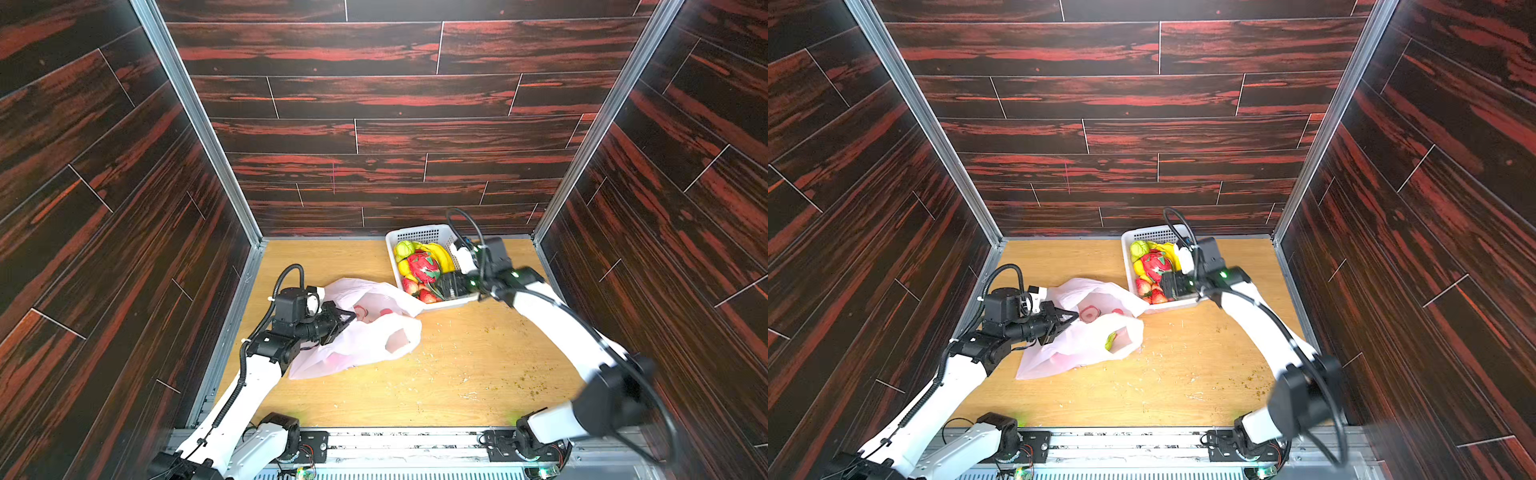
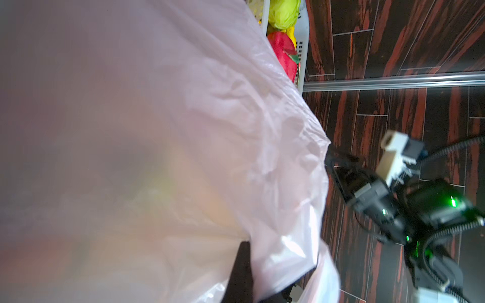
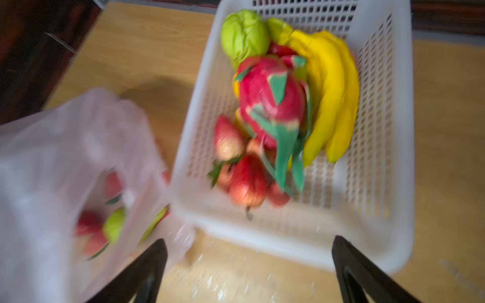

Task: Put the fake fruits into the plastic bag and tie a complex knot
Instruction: 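Lift the right gripper away from the bag and move over the basket, then lower the right gripper into the basket and grasp the red dragon fruit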

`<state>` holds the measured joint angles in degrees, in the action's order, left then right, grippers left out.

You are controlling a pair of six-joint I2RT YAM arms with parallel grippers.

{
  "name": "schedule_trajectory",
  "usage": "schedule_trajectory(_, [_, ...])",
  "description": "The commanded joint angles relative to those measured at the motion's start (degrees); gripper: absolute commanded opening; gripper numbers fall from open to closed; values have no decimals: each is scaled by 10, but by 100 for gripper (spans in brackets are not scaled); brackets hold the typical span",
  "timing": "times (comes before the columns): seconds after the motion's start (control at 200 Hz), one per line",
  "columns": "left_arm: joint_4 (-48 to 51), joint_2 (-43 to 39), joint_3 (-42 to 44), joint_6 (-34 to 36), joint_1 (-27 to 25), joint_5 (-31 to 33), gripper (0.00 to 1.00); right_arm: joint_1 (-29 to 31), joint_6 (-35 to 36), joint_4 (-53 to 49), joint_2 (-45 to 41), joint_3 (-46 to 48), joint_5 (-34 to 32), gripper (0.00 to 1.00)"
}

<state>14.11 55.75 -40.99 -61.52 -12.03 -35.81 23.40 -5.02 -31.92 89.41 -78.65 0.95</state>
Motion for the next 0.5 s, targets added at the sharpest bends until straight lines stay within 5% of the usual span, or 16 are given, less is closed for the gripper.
schedule_trajectory(0.0, [-3, -13, 7, -4, 6, 8, 0, -1, 48, 18, 66, -58, -16, 98])
schedule_trajectory(0.271, [3, -22, 21, -8, 11, 14, 0, -1, 77, -44, 235, -234, -47, 98])
schedule_trajectory(0.496, [5, -18, 23, -4, 13, 14, 0, -1, 80, -66, 300, -282, -28, 98])
